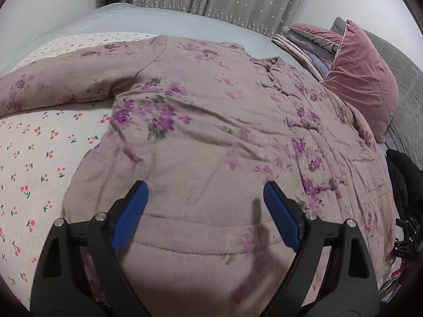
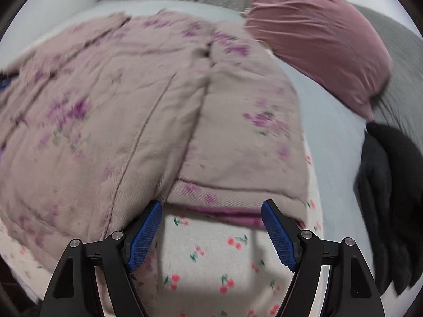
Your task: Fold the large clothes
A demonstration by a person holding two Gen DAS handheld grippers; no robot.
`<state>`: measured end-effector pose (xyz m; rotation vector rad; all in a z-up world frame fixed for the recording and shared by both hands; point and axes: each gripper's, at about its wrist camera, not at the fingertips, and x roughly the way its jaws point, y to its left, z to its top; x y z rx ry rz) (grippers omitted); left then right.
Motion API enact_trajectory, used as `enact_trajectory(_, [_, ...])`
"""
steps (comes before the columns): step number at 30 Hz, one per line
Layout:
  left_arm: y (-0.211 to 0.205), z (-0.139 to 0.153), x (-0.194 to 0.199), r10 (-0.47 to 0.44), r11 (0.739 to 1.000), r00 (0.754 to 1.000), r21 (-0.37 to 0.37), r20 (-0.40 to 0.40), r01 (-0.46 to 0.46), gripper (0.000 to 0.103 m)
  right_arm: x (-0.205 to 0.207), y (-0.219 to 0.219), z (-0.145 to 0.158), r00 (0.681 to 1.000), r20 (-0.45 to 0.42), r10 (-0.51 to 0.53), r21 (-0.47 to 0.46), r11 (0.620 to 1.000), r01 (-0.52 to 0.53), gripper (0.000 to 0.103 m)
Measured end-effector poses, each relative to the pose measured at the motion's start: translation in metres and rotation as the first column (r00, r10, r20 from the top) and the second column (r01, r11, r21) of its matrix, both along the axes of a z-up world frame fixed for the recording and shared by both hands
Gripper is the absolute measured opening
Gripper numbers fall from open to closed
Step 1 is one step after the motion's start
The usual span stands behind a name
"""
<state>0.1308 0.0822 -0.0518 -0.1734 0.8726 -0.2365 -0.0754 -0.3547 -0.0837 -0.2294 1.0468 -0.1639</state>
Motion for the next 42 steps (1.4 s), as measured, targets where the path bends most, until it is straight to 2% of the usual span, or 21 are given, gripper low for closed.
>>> enact_trajectory(2, [-0.004,-0.002,0.000,-0.005,1.000,1.000,0.022,0.000,0.005,0.089,0.012,-0.001,-0.011,0.999,-0.042,0.012,0.022,1.000,-0.012,0.080])
enact_trajectory(4, [-0.006,-0.004,0.000,-0.008,0.999,1.000,0.035,0.001,0.008,0.089,0.018,-0.005,-0.015,0.998,-0.046,0.037,0.022,0.999,-0.036,0.086])
enact_trajectory(8, [-0.011,-0.006,0.002,-0.012,0.998,1.000,0.055,-0.002,0.012,0.089,0.020,-0.013,-0.016,0.994,-0.049,0.094,0.067,0.994,-0.091,0.086])
enact_trajectory(11, [-0.014,-0.009,0.002,-0.015,0.997,1.000,0.078,-0.004,0.016,0.089,0.020,-0.017,-0.014,0.989,-0.080,0.128,0.112,0.987,-0.119,0.066])
enact_trajectory(12, [-0.015,-0.009,0.002,-0.016,0.997,1.000,0.082,-0.002,0.016,0.089,0.020,-0.018,-0.013,0.987,-0.100,0.127,0.076,0.990,-0.119,0.049])
enact_trajectory(13, [-0.015,-0.008,0.001,-0.018,0.996,1.000,0.082,-0.001,0.018,0.089,0.020,-0.020,-0.010,0.985,-0.112,0.128,0.061,0.991,-0.122,0.037])
enact_trajectory(15, [-0.014,-0.008,0.001,-0.017,0.997,1.000,0.078,-0.003,0.017,0.089,0.025,-0.031,-0.004,0.989,-0.122,0.078,-0.001,0.997,-0.078,0.019])
enact_trajectory(17, [-0.013,-0.008,0.002,-0.015,0.997,1.000,0.071,-0.005,0.015,0.089,0.025,-0.037,0.010,0.995,-0.087,0.042,0.001,0.999,-0.042,0.018])
enact_trajectory(20, [-0.014,-0.008,0.002,-0.014,0.997,1.000,0.073,-0.002,0.014,0.089,0.027,-0.043,0.049,0.999,0.037,-0.008,-0.033,0.999,0.009,0.016])
enact_trajectory(21, [-0.014,-0.008,0.002,-0.015,0.997,1.000,0.075,-0.001,0.015,0.089,0.031,-0.052,0.068,0.995,0.093,-0.042,-0.029,0.999,0.045,0.016])
enact_trajectory(24, [-0.014,-0.007,0.002,-0.015,0.998,1.000,0.068,0.007,0.015,0.089,0.050,-0.075,0.104,0.972,0.190,-0.140,-0.052,0.987,0.153,0.016])
enact_trajectory(28, [-0.011,-0.003,0.002,-0.020,0.999,1.000,0.042,0.018,0.019,0.089,0.080,-0.126,0.156,0.896,0.322,-0.305,-0.096,0.931,0.352,0.016])
enact_trajectory(30, [-0.010,-0.002,0.002,-0.018,0.999,1.000,0.032,0.019,0.017,0.089,0.100,-0.158,0.176,0.846,0.378,-0.376,-0.148,0.877,0.457,0.016])
enact_trajectory(34, [-0.007,-0.003,0.003,-0.023,1.000,1.000,0.021,0.016,0.022,0.089,0.139,-0.217,0.197,0.761,0.437,-0.480,-0.188,0.778,0.599,0.015])
enact_trajectory(36, [-0.008,-0.004,0.003,-0.027,0.999,1.000,0.024,0.014,0.027,0.089,0.156,-0.238,0.197,0.733,0.446,-0.514,-0.216,0.733,0.645,0.015])
enact_trajectory(38, [-0.009,-0.004,0.003,-0.034,0.999,0.999,0.035,0.015,0.034,0.089,0.182,-0.262,0.185,0.713,0.440,-0.545,-0.246,0.691,0.680,0.015])
enact_trajectory(42, [-0.012,-0.005,0.001,-0.050,0.997,0.999,0.058,0.018,0.049,0.089,0.222,-0.292,0.144,0.707,0.400,-0.583,-0.365,0.606,0.707,0.015])
